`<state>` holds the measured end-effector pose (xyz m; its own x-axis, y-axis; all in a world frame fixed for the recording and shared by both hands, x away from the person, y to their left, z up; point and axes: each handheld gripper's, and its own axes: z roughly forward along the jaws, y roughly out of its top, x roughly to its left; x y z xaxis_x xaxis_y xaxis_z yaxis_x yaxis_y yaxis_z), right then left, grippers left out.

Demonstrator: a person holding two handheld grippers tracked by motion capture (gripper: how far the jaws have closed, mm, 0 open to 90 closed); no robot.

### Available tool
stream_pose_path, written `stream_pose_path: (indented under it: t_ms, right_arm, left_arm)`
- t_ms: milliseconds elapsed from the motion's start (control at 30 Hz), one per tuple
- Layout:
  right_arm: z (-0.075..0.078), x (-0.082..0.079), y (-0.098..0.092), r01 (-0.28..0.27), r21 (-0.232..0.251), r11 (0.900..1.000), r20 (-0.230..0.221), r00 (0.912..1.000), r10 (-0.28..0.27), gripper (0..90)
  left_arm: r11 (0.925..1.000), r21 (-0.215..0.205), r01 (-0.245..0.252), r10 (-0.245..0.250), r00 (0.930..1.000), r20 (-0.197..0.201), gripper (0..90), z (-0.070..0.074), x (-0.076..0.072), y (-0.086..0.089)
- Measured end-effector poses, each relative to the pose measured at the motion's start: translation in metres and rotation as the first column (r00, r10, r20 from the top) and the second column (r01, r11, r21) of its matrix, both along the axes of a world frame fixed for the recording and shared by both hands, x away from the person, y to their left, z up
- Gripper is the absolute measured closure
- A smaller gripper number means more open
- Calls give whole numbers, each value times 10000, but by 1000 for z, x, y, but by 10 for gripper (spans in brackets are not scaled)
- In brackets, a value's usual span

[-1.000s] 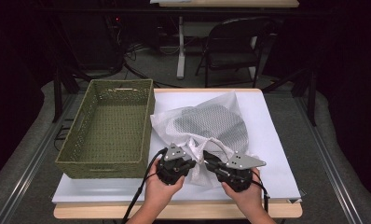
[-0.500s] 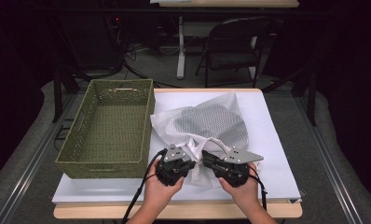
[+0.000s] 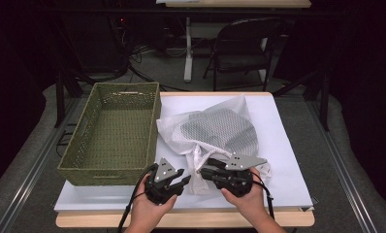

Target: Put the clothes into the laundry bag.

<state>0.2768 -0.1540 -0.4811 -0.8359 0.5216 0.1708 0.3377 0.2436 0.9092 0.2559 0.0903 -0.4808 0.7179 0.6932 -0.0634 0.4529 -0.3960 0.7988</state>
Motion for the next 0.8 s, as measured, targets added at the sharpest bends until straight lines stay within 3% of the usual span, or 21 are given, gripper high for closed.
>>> stream_pose_path:
  t_ms: [167, 300, 433, 567, 800]
  right_arm:
    - [1, 5, 9, -163, 84, 9998, -272, 9995, 165, 864]
    - [0, 8, 19, -329, 82, 9994, -574, 9978, 334, 864]
    - [1, 7, 31, -543, -34, 9985, -559, 9970, 540, 864]
    - [5, 8, 40, -682, -75, 9976, -536, 9963, 677, 864]
    - [11, 7, 47, -681, -110, 9976, -490, 9965, 675, 864]
  left_arm:
    - [9987, -504, 35, -43, 9998, -173, 552, 0, -18, 11]
    - [9998, -169, -68, 68, 10000, -9, 505, -6, -23, 8]
    - [9992, -406, -72, 63, 9997, -215, 485, -10, -21, 4]
    - [9972, -617, -419, 393, 9983, -424, 466, -9, -18, 3]
    - [9943, -865, -617, 580, 9973, -443, 424, -6, -14, -2]
